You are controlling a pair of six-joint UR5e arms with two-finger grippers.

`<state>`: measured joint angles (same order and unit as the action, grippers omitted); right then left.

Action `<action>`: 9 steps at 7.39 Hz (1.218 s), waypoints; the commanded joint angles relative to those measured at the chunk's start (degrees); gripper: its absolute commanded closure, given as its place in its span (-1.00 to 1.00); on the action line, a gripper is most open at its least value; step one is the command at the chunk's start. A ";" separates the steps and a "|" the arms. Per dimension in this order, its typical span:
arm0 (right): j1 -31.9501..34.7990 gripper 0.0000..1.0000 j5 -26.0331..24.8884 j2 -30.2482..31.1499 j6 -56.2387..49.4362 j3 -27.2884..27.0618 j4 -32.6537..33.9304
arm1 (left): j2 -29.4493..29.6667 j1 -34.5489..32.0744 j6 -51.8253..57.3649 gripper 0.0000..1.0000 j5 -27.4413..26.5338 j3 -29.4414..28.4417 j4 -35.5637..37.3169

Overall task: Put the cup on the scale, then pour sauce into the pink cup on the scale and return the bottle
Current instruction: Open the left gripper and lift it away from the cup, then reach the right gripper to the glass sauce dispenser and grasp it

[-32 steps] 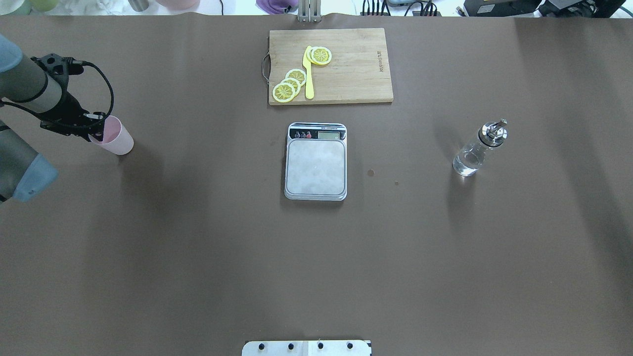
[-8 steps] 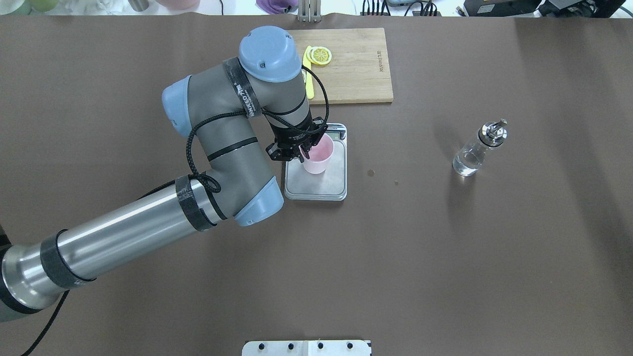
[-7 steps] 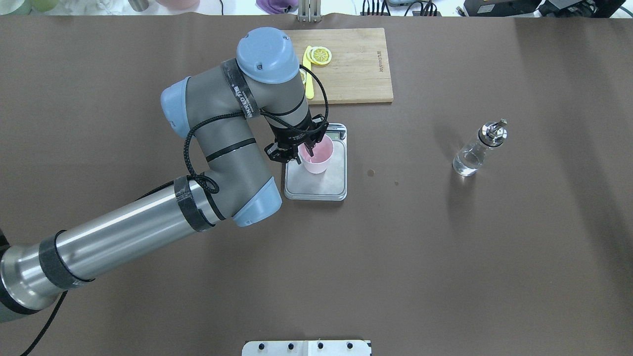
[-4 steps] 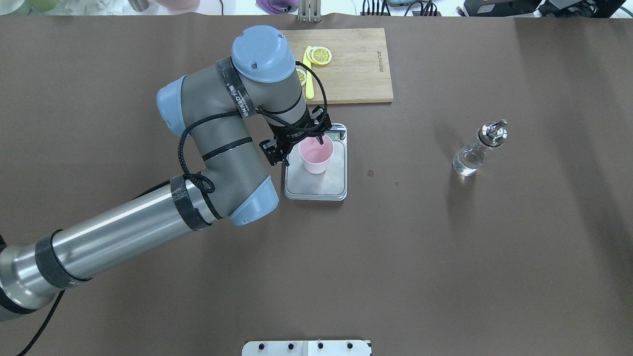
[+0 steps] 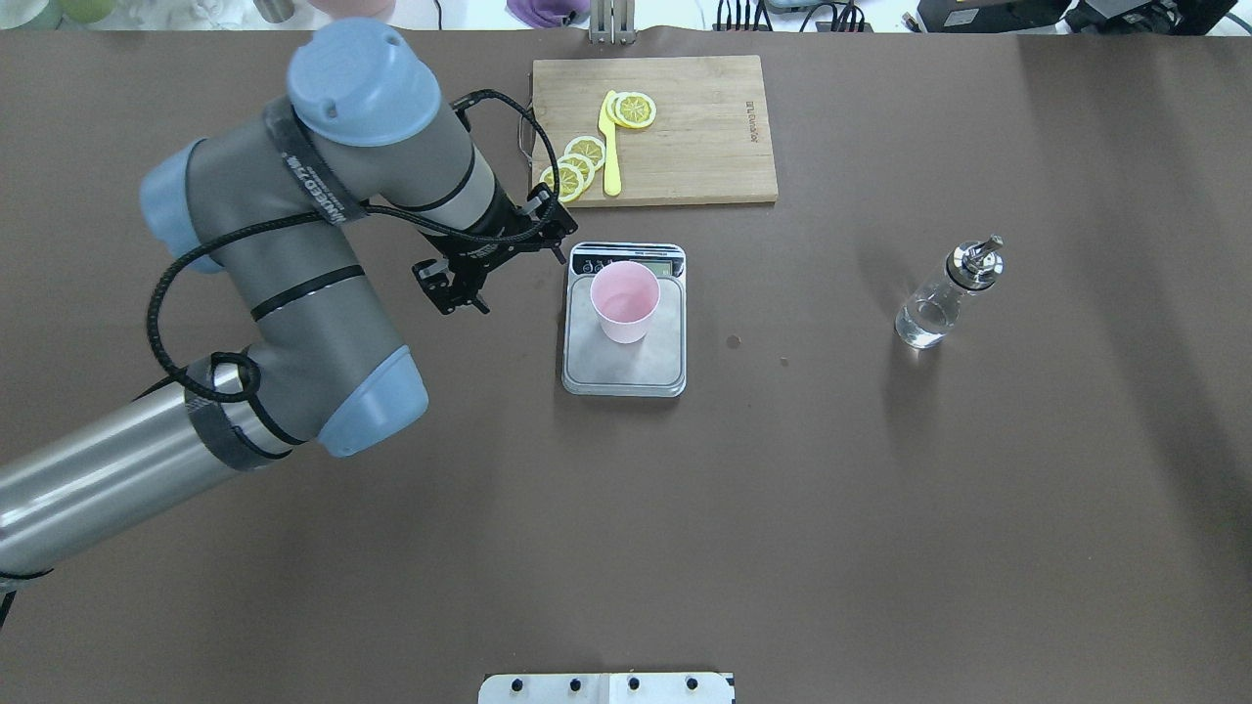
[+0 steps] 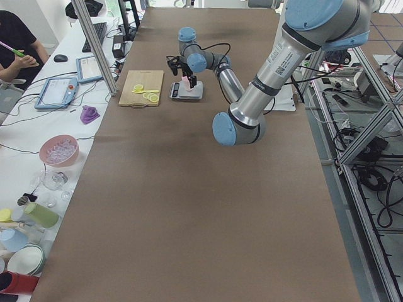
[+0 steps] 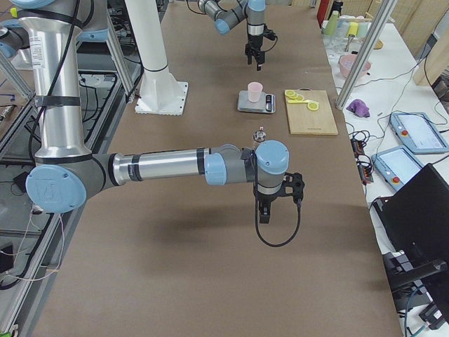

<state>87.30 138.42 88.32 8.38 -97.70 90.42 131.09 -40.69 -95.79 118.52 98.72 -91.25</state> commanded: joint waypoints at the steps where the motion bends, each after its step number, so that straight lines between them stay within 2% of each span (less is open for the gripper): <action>1: -5.36 -1.00 -0.60 0.27 2.50 -8.07 -0.06 | -1.63 -2.36 5.50 -0.96 -0.39 5.24 7.03; 4: -13.89 -1.00 -2.89 2.64 14.43 -25.04 -0.15 | -3.03 -2.46 6.84 -0.96 -1.35 5.08 6.97; 5: -19.22 -1.00 -5.33 2.65 23.00 -29.52 -0.33 | -3.21 -2.37 6.93 -0.96 -2.06 5.08 6.88; 6: -25.45 -1.00 -11.45 2.91 31.09 -33.40 -2.50 | -3.30 -2.37 6.93 -0.96 -2.07 4.99 6.88; 7: -28.99 -0.99 -14.20 3.69 36.48 -34.30 -5.66 | -3.30 -2.37 6.93 -0.96 -2.07 4.99 6.88; 9: -34.62 -0.99 -22.88 9.39 38.90 -34.31 -18.55 | -4.53 -2.28 6.93 -0.96 -2.07 4.99 6.27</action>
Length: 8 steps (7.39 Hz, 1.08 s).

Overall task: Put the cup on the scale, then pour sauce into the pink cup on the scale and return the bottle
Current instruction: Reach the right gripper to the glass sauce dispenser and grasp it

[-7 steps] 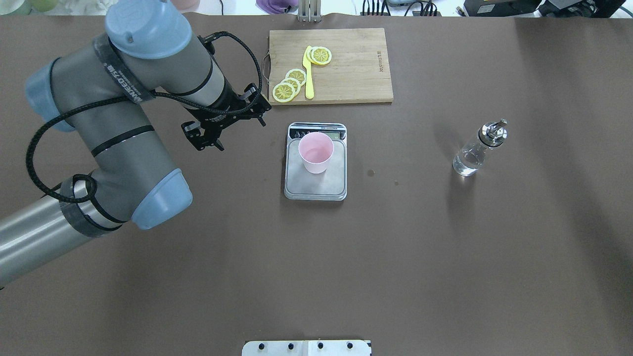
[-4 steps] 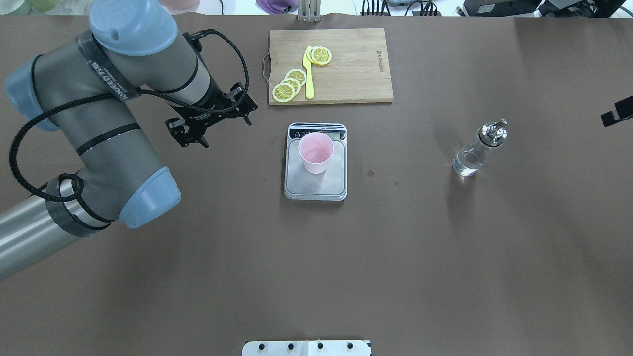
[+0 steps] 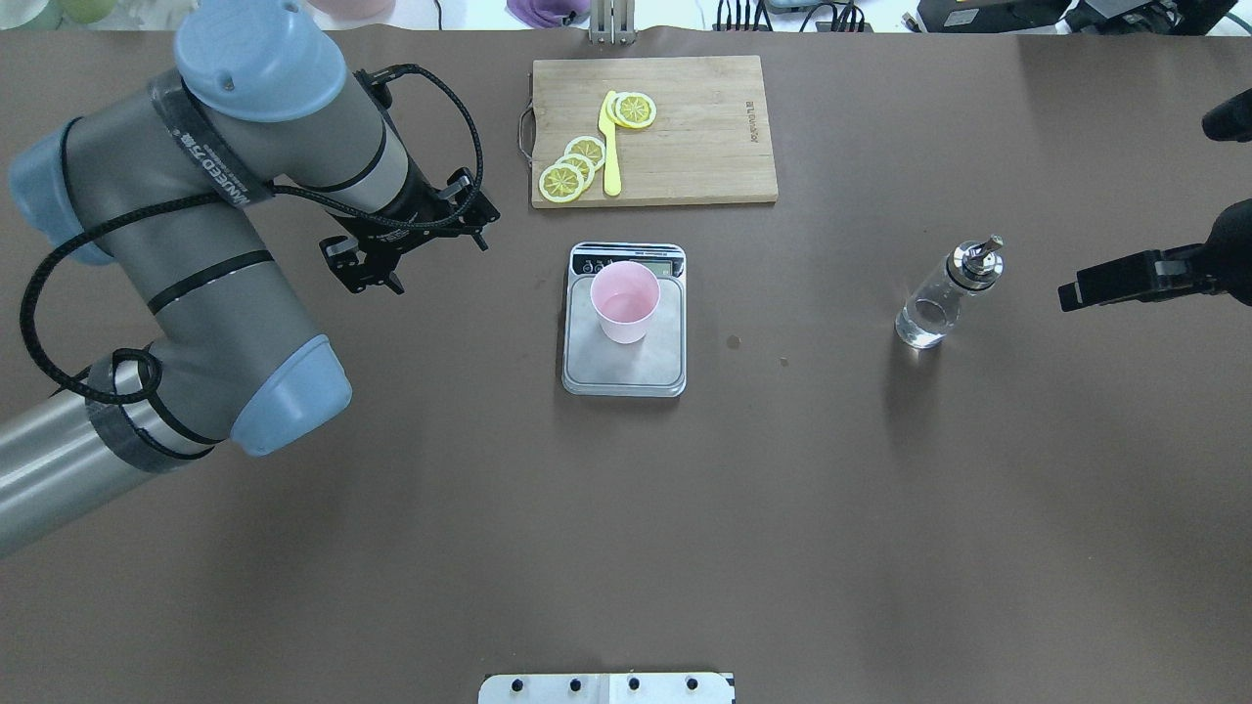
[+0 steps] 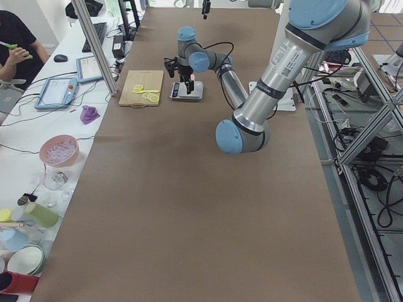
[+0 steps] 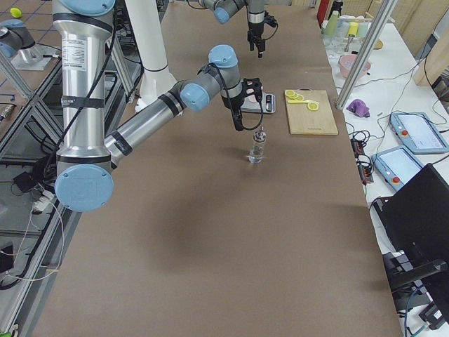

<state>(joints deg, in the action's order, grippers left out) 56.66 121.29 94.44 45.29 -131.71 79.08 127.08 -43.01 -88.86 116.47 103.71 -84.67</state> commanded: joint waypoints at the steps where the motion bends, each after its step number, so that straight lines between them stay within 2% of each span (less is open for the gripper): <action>1: -8.10 -0.99 -11.37 3.46 3.73 -0.21 -7.96 | -0.52 0.03 0.00 -0.96 -0.01 -0.09 -0.40; 2: -15.10 -0.99 -20.91 3.47 7.14 -0.13 -7.97 | -0.52 0.03 0.87 -0.96 -0.01 -0.18 -0.40; 3: -19.00 -0.99 -26.66 3.55 8.57 -0.04 -8.15 | -0.70 0.03 2.88 -0.96 -0.01 -0.27 -0.32; 4: -19.65 -0.99 -27.24 4.08 8.84 -0.04 -9.02 | -0.70 0.03 2.90 -0.96 -0.01 -0.70 -0.32; 5: -20.44 -0.99 -29.16 6.43 8.93 0.31 -12.59 | -0.70 0.03 2.90 -0.96 -0.01 -0.79 -0.32; 8: -24.91 -0.99 -39.52 8.21 9.20 7.06 -25.87 | -0.61 0.12 2.90 -0.96 0.07 -1.06 -0.32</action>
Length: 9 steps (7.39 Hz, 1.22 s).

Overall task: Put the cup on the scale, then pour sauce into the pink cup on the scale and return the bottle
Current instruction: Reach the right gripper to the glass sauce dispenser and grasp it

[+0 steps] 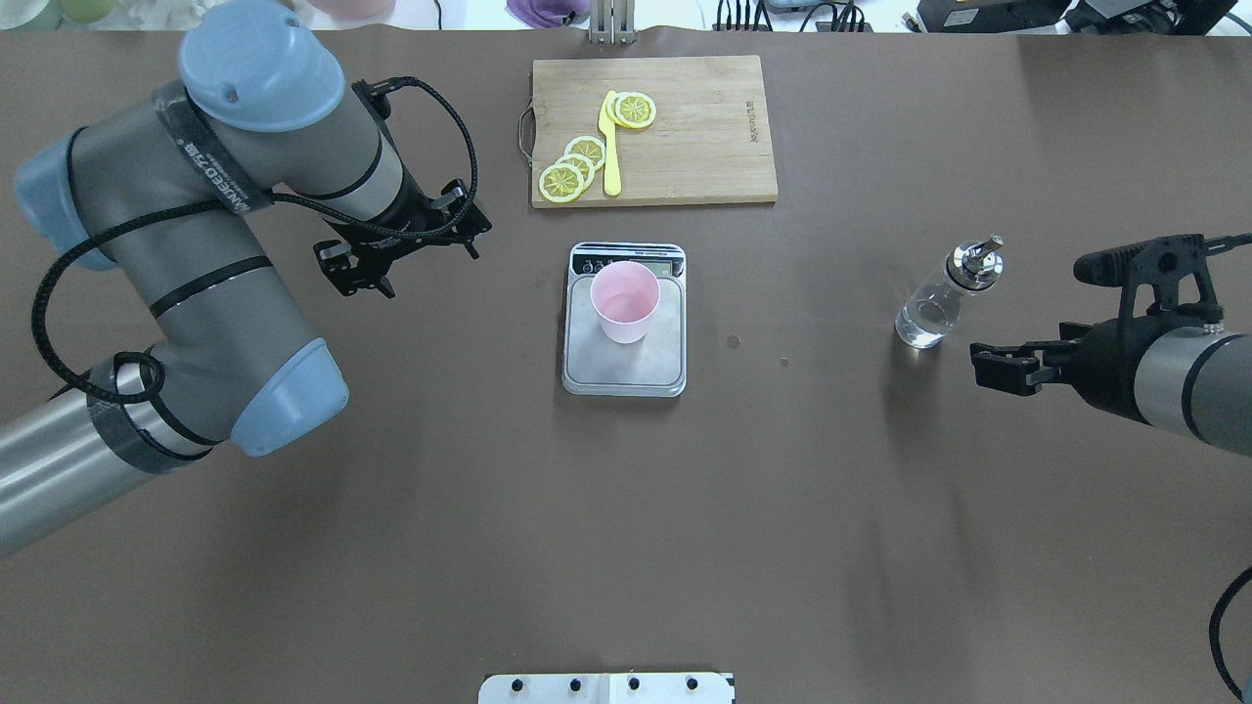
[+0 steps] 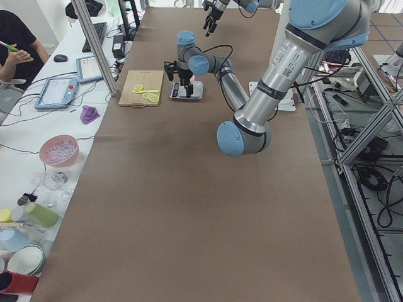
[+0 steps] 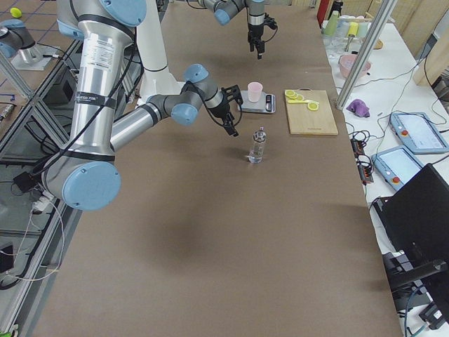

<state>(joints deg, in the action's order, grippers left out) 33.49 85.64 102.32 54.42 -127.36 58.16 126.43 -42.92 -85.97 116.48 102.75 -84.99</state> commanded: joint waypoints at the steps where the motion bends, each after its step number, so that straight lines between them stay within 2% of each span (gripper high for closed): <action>1: -2.55 -0.99 -4.86 0.34 0.07 4.38 -7.42 | 0.04 0.03 0.01 -0.96 0.07 -0.19 -0.09; 3: -4.83 -0.99 -11.42 0.34 -0.02 9.99 -15.84 | 0.04 0.03 0.10 -0.96 0.07 -0.27 -0.09; 5: -7.11 -0.99 -16.62 0.17 -0.02 14.66 -21.57 | 0.04 0.03 0.19 -0.96 0.07 -0.27 -0.18; 7: -7.83 -0.99 -18.39 -0.19 -0.45 20.98 -30.70 | 0.04 0.03 0.27 -0.96 0.07 -0.54 -0.18; 9: -9.23 -0.99 -21.64 -1.41 -0.63 24.34 -33.20 | 0.13 0.12 0.27 -0.96 0.07 -0.80 -0.18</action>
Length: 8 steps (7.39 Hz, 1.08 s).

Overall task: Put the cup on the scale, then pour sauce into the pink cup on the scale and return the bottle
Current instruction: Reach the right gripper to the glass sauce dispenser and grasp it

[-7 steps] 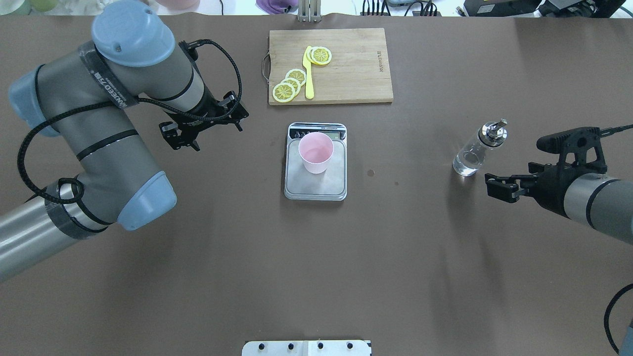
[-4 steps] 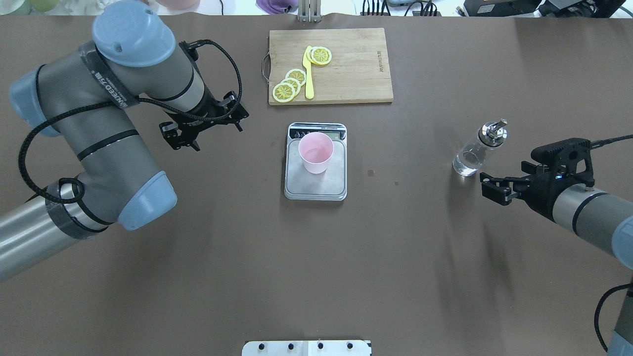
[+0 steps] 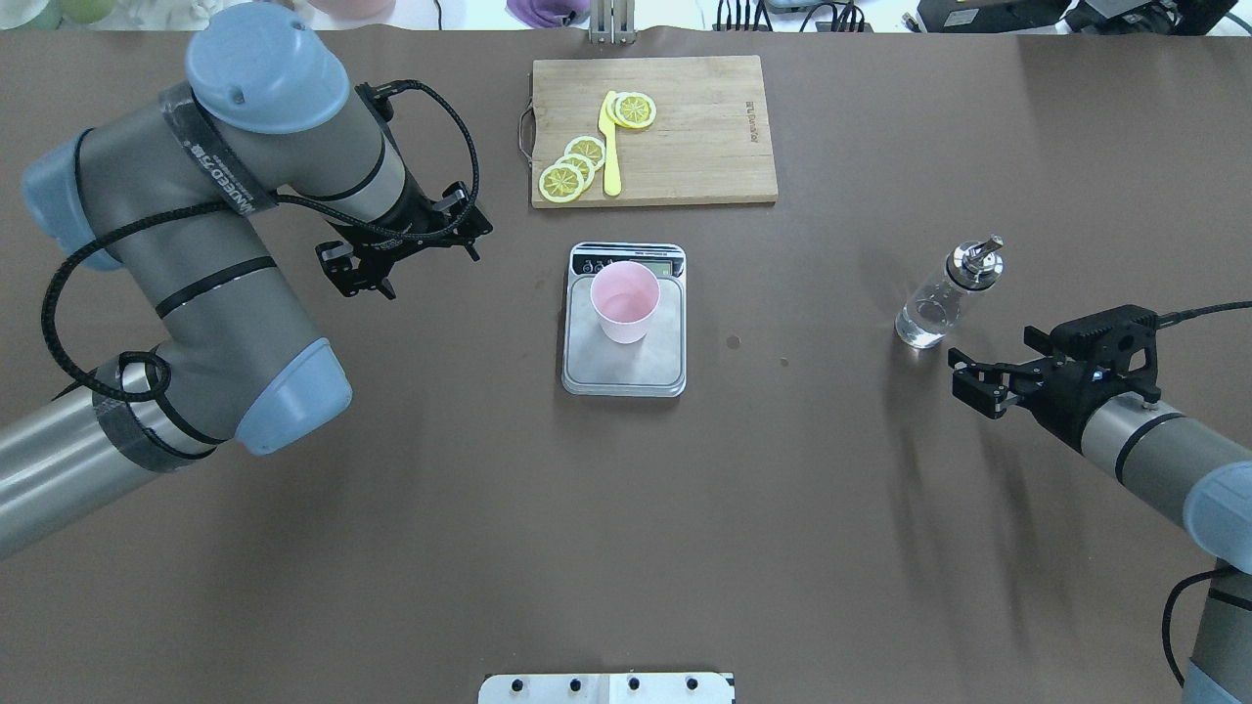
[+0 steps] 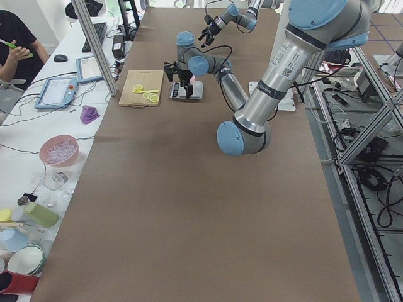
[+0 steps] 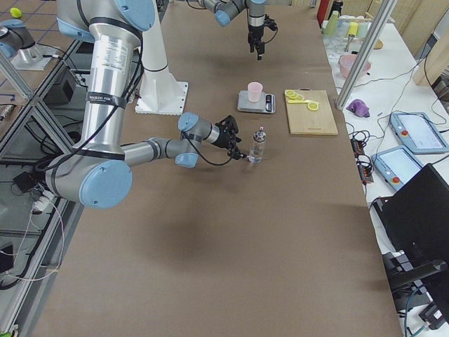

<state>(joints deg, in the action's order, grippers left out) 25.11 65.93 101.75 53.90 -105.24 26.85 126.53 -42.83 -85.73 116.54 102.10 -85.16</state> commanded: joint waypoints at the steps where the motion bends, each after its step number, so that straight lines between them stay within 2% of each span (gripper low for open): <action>1: -1.29 -0.99 -3.51 -2.85 -0.11 4.06 -2.06 | 0.03 0.03 0.04 -0.96 0.00 -0.15 0.00; 8: -1.82 -0.99 -4.94 -6.83 -0.20 7.86 -2.24 | 0.12 -0.06 0.04 -0.96 0.00 -0.59 -0.09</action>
<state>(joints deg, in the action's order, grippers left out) 23.22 60.92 95.26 53.74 -97.69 24.62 126.63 -42.89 -85.69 116.54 101.57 -85.25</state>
